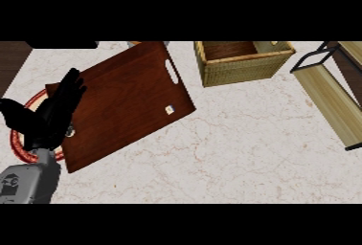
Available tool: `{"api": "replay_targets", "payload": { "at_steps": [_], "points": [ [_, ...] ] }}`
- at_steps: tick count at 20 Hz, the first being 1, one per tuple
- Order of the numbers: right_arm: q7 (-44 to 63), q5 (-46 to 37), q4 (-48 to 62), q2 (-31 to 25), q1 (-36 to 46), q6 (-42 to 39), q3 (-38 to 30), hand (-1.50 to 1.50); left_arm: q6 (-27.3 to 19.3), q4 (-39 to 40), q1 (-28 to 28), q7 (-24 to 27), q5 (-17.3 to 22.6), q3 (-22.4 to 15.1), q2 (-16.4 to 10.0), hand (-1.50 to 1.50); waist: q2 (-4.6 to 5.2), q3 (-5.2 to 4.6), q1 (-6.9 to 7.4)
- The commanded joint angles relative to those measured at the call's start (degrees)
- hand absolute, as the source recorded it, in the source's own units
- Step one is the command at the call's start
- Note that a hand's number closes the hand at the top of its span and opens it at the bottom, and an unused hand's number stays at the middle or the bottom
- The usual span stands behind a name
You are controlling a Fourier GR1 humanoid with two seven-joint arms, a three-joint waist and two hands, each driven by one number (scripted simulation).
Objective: Pick the bell pepper from the tray and place it in the tiered shelf
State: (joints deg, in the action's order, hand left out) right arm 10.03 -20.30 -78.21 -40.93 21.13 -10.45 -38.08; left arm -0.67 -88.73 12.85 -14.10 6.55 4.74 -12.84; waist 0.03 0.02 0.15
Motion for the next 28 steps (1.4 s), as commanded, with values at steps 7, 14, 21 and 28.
{"api": "replay_targets", "payload": {
  "at_steps": [7, 14, 21, 28],
  "points": [
    [-8.0, -2.9, 17.9, -1.8, 5.0, 13.9, -2.8, -1.5, -0.1, 1.3, 1.3, -0.2, -0.4, 0.3, 1.1, 0.0, 0.15, 0.03, 0.42],
    [-21.1, 1.1, 30.6, -6.8, 9.7, 15.9, -4.7, -1.5, 0.4, 2.2, 4.7, -1.9, 0.4, 1.5, 0.6, 0.0, 0.15, 0.03, 0.28],
    [-16.7, 8.9, 39.0, -17.9, 9.4, -2.8, -8.6, -1.5, 3.0, 1.8, 1.1, -0.1, 1.6, 3.1, -1.2, 0.0, -0.04, 0.01, 0.09],
    [-24.5, 13.0, 50.7, -28.5, 1.7, -12.8, -14.9, -1.5, -0.2, 2.5, 3.3, -0.1, -1.4, 0.8, 1.7, 0.0, 0.13, 0.09, -0.52]
  ]
}}
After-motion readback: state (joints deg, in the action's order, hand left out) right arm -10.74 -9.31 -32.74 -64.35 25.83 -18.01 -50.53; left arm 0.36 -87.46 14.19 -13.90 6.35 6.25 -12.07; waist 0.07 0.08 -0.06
